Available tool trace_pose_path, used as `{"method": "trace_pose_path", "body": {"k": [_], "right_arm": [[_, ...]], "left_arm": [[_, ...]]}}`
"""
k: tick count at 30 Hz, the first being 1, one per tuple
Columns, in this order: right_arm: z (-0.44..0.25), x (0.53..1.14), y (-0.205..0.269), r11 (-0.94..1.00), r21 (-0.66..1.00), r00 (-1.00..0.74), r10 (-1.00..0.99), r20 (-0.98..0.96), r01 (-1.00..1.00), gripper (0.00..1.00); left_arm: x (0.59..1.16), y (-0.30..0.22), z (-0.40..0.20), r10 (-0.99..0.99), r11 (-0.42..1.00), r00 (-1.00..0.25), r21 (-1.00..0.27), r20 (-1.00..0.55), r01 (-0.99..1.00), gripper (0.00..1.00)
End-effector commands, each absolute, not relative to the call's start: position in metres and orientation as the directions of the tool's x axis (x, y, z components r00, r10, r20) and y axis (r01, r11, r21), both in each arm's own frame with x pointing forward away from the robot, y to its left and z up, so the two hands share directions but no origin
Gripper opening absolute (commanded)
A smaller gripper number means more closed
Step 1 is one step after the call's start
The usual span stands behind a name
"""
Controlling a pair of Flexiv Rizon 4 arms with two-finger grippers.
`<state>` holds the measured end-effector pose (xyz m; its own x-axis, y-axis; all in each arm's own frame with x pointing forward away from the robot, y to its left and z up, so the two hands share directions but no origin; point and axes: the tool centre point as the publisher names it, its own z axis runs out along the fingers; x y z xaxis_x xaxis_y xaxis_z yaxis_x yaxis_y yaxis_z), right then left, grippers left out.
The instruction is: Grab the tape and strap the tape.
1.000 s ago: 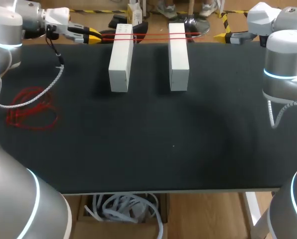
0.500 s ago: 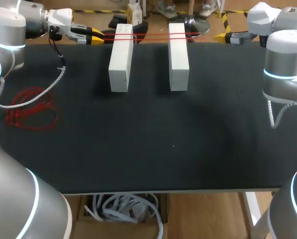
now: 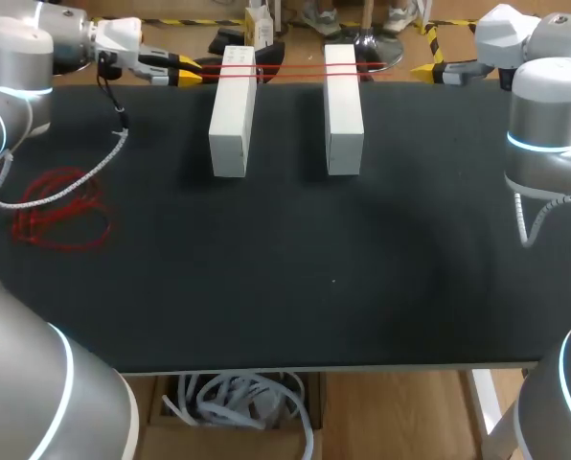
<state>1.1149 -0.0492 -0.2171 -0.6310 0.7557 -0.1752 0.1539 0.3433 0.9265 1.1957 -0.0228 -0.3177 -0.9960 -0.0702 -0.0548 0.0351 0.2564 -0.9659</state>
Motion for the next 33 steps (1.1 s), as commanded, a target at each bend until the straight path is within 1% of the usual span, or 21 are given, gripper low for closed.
{"method": "trace_pose_path", "body": {"k": [1, 4, 7, 8, 11, 12, 17, 19, 20, 21, 27, 33], "right_arm": [[-0.217, 1.115, -0.05, 0.344, 0.926, -0.632, 0.755, -0.174, 0.156, 1.0], [-0.217, 1.115, -0.05, 0.344, 0.926, -0.632, 0.755, -0.174, 0.156, 1.0], [-0.217, 1.115, -0.05, 0.344, 0.926, -0.632, 0.755, -0.174, 0.156, 1.0], [-0.217, 1.115, -0.05, 0.344, 0.926, -0.632, 0.755, -0.174, 0.156, 1.0], [-0.217, 1.115, -0.05, 0.344, 0.926, -0.632, 0.755, -0.174, 0.156, 1.0], [-0.217, 1.115, -0.05, 0.344, 0.926, -0.632, 0.755, -0.174, 0.156, 1.0], [-0.217, 1.115, -0.05, 0.344, 0.926, -0.632, 0.755, -0.174, 0.156, 1.0], [-0.217, 1.115, -0.05, 0.344, 0.926, -0.632, 0.755, -0.174, 0.156, 1.0], [-0.217, 1.115, -0.05, 0.344, 0.926, -0.632, 0.755, -0.174, 0.156, 1.0], [-0.217, 1.115, -0.05, 0.344, 0.926, -0.632, 0.755, -0.174, 0.156, 1.0], [-0.217, 1.115, -0.05, 0.344, 0.926, -0.632, 0.755, -0.174, 0.156, 1.0], [-0.217, 1.115, -0.05, 0.344, 0.926, -0.632, 0.755, -0.174, 0.156, 1.0]], "left_arm": [[1.205, -0.023, -0.324, 0.325, 0.245, -0.944, -0.969, 0.049, 0.034, 0.19], [1.205, -0.024, -0.326, 0.319, 0.248, -0.946, -0.968, 0.056, 0.026, 0.22], [1.205, -0.025, -0.328, 0.318, 0.245, -0.946, -0.969, 0.056, 0.025, 0.2], [1.204, -0.025, -0.328, 0.32, 0.244, -0.946, -0.97, 0.055, 0.026, 0.17], [1.204, -0.026, -0.329, 0.321, 0.242, -0.945, -0.97, 0.056, 0.025, 0.15], [1.204, -0.026, -0.329, 0.321, 0.241, -0.946, -0.97, 0.056, 0.024, 0.12], [1.203, -0.024, -0.33, 0.314, 0.238, -0.948, -0.971, 0.055, 0.022, 0.1], [1.203, -0.024, -0.33, 0.312, 0.238, -0.949, -0.971, 0.055, 0.022, 0.06], [1.202, -0.024, -0.33, 0.311, 0.238, -0.949, -0.971, 0.056, 0.021, 0.01], [1.202, -0.024, -0.33, 0.309, 0.238, -0.949, -0.971, 0.057, 0.02, 0.0], [1.198, -0.024, -0.327, 0.305, 0.227, -0.951, -0.974, 0.055, 0.017, 0.0], [1.187, -0.029, -0.305, 0.283, 0.153, -0.957, -0.988, 0.072, -0.029, 0.0]]}}
